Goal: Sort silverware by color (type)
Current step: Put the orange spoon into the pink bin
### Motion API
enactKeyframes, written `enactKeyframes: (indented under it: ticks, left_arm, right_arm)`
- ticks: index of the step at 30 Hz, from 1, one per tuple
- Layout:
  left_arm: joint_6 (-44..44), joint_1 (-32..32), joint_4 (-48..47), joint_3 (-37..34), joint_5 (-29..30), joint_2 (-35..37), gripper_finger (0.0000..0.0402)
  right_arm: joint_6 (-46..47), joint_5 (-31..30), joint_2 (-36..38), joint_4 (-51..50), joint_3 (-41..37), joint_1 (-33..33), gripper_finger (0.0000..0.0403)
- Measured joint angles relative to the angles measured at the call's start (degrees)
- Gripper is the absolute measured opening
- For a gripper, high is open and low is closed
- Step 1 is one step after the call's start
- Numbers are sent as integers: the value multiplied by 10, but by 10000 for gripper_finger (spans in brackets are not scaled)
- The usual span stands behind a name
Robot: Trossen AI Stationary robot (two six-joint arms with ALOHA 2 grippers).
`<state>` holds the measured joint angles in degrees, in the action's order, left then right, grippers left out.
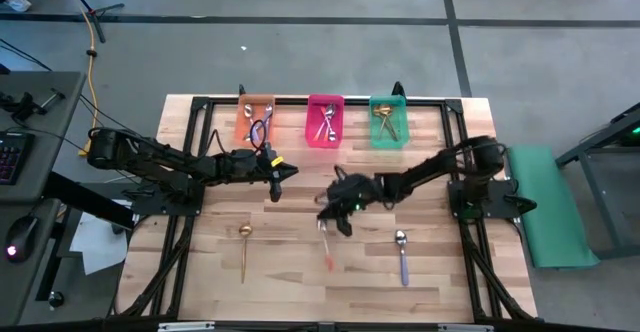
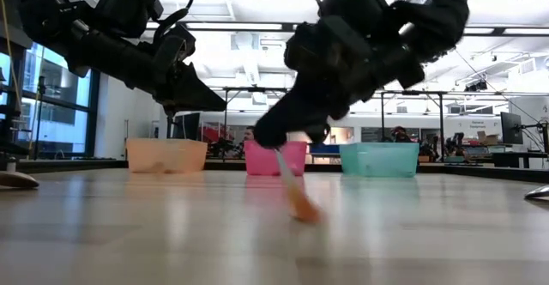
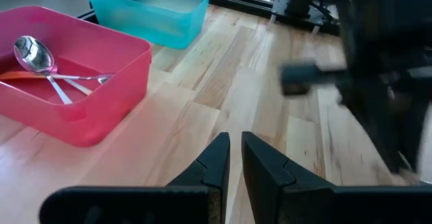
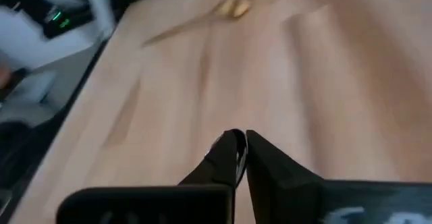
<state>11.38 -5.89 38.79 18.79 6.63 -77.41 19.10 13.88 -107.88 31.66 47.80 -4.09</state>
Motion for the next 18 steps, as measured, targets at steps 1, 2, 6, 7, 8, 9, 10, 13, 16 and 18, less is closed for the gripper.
enactKeyframes:
  ticks: [1,2,6,7,8,9,10,13,16,18]
  left_arm:
    - [0,0,0,0,0,0,32]
    - [0,0,0,0,0,0,32]
    - [-2,0,1,0,0,0,32]
    - [-5,0,2,0,1,0,32]
    - [-6,0,2,0,1,0,32]
    - [-6,0,2,0,1,0,32]
    - [-6,0,2,0,1,0,32]
    - [-5,0,2,0,0,0,32]
    - [-5,0,1,0,1,0,32]
    - [-5,0,1,0,1,0,32]
  right_arm:
    - [-7,-5,14,-11,0,12,2]
    - [-12,-15,27,-30,0,25,1]
    - [-27,-52,72,-58,0,88,0]
    - [-28,-55,77,-59,0,107,0]
    - [-27,-55,79,-60,2,127,0]
    - [-24,-55,80,-66,6,147,0]
    - [-24,-53,81,-75,14,166,0]
    - [-29,-48,80,-109,54,218,0]
    - [-36,-16,79,-135,95,260,0]
    - [-34,15,79,-139,124,288,0]
